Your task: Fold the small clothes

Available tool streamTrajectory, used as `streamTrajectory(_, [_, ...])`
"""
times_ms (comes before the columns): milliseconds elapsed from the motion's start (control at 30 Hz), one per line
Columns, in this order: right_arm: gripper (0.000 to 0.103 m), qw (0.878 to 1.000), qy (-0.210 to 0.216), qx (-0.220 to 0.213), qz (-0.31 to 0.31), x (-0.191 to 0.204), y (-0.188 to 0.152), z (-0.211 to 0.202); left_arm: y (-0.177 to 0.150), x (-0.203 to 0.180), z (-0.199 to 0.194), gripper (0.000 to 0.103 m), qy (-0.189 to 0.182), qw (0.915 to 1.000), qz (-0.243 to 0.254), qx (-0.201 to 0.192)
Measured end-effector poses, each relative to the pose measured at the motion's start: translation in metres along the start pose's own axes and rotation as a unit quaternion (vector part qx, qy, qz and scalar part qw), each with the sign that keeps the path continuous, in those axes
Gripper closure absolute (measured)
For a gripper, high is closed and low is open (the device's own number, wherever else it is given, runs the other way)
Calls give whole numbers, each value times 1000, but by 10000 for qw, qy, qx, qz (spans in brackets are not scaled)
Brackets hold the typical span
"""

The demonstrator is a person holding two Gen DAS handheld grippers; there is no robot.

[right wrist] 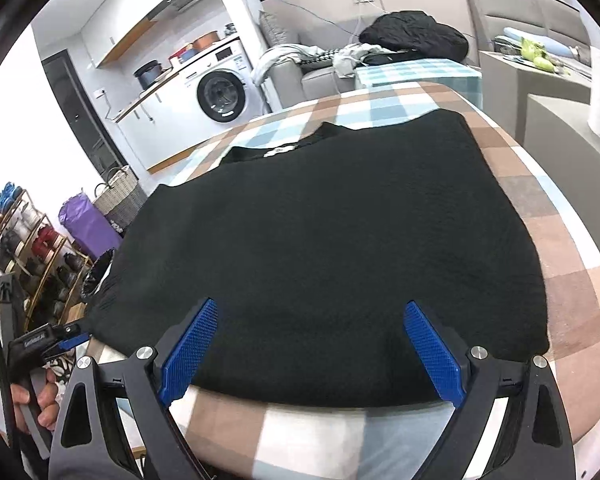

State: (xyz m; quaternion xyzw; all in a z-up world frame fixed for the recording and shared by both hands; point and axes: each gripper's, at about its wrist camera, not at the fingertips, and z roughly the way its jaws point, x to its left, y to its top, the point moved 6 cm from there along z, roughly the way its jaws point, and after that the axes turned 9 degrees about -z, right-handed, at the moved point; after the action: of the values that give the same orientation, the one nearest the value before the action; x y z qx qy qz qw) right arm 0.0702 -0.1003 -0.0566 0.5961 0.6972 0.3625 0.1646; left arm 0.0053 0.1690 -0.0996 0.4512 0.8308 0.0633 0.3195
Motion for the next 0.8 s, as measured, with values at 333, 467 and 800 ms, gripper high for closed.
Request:
streamTrajectory(333, [7,9995,176,-108,-257,23,1,-4,0,3,3,51,-330,9988,-357,-88])
streamTrajectory(467, [7,9995,198,-53,-256,25,-1,2,4,6,3,51,-395,9965,-569,-465])
streamTrajectory(800, [7,9989,239,113,-394,33,-8,19,14,-16,23,86,50,9943,-107,-1055])
